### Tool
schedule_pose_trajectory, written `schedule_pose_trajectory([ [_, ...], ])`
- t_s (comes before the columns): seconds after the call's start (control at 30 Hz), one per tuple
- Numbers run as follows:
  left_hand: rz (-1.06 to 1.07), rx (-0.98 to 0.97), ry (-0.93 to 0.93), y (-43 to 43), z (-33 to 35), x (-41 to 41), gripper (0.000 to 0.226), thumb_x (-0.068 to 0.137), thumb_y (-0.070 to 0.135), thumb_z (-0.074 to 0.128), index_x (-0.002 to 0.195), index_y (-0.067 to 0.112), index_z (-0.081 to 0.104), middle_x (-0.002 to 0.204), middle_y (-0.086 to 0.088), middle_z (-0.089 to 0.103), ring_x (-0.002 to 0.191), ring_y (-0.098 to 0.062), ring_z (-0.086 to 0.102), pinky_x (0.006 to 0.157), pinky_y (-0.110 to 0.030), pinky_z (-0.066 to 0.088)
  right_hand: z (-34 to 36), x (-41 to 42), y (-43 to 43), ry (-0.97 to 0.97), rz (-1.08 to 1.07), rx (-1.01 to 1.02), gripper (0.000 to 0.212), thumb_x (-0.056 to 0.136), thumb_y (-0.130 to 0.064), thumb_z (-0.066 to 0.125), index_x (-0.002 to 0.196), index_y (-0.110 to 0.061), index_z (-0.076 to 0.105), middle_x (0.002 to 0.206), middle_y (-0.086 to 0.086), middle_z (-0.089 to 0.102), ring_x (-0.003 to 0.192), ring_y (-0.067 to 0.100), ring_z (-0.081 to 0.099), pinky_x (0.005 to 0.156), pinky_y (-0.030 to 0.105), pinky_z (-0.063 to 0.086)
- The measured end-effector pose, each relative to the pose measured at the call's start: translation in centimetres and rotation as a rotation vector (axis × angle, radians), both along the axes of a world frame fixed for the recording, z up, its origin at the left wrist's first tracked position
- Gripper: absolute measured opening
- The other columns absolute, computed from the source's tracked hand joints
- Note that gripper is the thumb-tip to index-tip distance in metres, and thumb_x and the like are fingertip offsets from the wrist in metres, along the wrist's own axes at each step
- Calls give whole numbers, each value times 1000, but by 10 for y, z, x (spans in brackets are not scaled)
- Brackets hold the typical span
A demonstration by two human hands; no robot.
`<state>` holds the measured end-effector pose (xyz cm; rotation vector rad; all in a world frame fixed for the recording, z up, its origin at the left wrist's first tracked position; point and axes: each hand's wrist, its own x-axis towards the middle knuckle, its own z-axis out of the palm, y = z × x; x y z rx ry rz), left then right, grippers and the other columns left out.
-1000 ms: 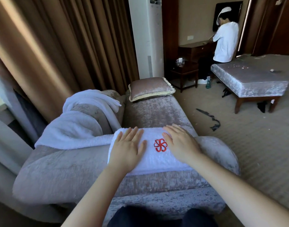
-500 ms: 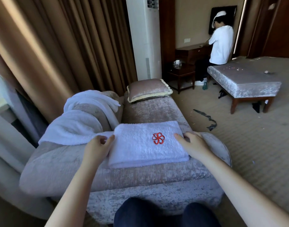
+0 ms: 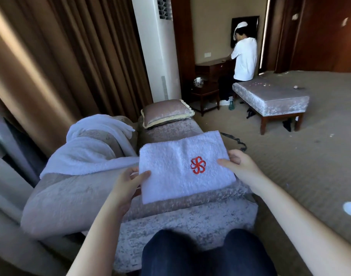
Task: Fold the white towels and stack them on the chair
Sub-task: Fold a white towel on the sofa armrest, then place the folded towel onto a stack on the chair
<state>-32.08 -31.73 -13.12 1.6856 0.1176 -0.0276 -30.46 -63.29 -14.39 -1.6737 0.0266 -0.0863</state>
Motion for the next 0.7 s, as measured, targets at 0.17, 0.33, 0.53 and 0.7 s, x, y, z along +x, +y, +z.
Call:
schedule_pose_trajectory([
  [0.17, -121, -58, -1, -50, -6, -17, 25, 92, 22, 64, 110, 5, 64, 94, -8, 74, 79, -18, 71, 60, -27, 53, -5, -43, -43, 25, -167, 48, 23, 88, -13, 69, 108, -7, 60, 91, 0, 67, 70, 2, 65, 53, 14, 48],
  [0.33, -233, -97, 74, -110, -16, -18, 22, 88, 27, 69, 107, 16, 66, 93, -3, 74, 79, -22, 69, 67, -37, 54, -19, -98, -97, 68, -335, 37, 23, 88, -17, 70, 107, -9, 61, 97, 0, 69, 80, 7, 65, 64, 19, 48],
  [0.53, -488, -98, 113, -198, -27, -25, 26, 89, 24, 68, 110, 10, 64, 100, -7, 74, 81, -21, 72, 66, -35, 54, -30, -172, -163, 93, -596, 47, 21, 84, -23, 73, 101, -13, 63, 99, 4, 71, 86, 15, 67, 68, 27, 47],
  [0.7, -701, -126, 151, -275, -31, -40, 27, 88, 23, 70, 111, 10, 63, 101, -7, 74, 89, -23, 73, 73, -38, 57, -29, -245, -203, 94, -818, 46, 19, 86, -21, 72, 101, -13, 64, 98, 5, 72, 87, 19, 68, 76, 36, 52],
])
